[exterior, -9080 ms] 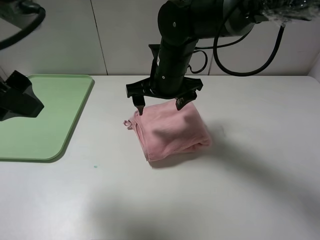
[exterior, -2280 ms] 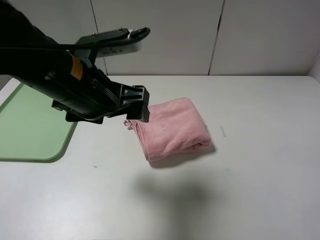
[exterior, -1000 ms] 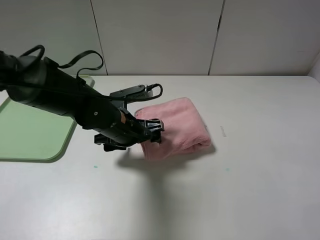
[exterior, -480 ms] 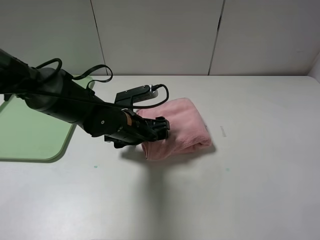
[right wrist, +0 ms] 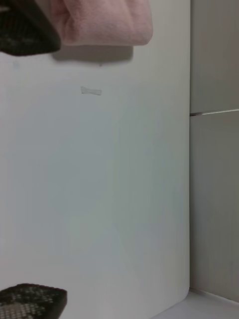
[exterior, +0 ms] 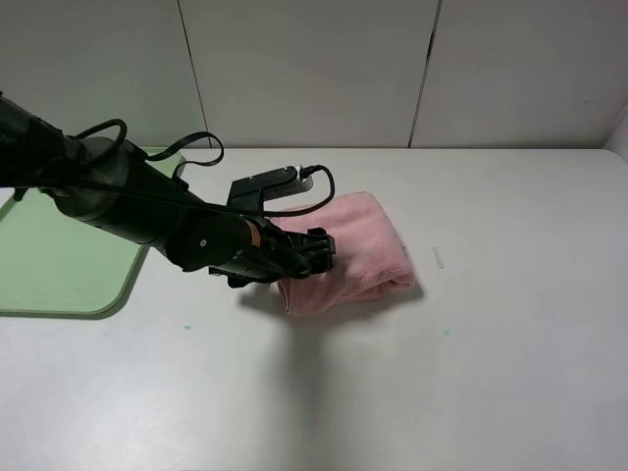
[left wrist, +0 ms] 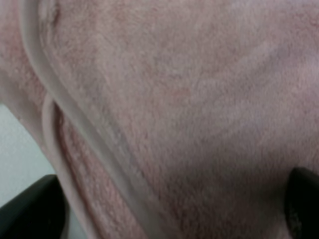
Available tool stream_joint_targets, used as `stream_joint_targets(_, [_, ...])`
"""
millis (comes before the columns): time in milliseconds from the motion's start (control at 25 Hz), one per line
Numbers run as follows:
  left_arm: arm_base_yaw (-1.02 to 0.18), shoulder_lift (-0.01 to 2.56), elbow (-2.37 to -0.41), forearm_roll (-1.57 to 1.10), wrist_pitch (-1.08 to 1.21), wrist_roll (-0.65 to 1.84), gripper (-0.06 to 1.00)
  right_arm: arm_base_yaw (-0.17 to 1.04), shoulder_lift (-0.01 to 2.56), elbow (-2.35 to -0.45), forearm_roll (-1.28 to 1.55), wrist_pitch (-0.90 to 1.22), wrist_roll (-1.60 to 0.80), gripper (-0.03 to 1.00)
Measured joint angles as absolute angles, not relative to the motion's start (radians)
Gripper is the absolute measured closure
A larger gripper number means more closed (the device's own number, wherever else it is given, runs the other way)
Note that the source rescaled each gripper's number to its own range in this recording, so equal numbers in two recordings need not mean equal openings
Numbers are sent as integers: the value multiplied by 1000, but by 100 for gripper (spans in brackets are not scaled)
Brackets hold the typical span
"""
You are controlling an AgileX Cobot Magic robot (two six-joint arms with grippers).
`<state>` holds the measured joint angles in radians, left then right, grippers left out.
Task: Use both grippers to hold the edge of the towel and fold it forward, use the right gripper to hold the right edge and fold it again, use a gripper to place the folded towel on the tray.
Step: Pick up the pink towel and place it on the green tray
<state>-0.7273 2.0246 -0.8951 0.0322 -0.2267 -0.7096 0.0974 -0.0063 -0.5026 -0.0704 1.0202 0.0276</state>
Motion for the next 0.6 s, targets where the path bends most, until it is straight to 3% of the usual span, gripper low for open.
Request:
stream_joint_targets(400, [-727, 2041, -896, 32, -235, -704, 16, 97, -6, -503, -70, 1020, 28, -3])
stream_joint_targets(600, [-728, 2071, -904, 34, -272, -688, 35, 97, -6, -503, -70, 1020, 28, -3])
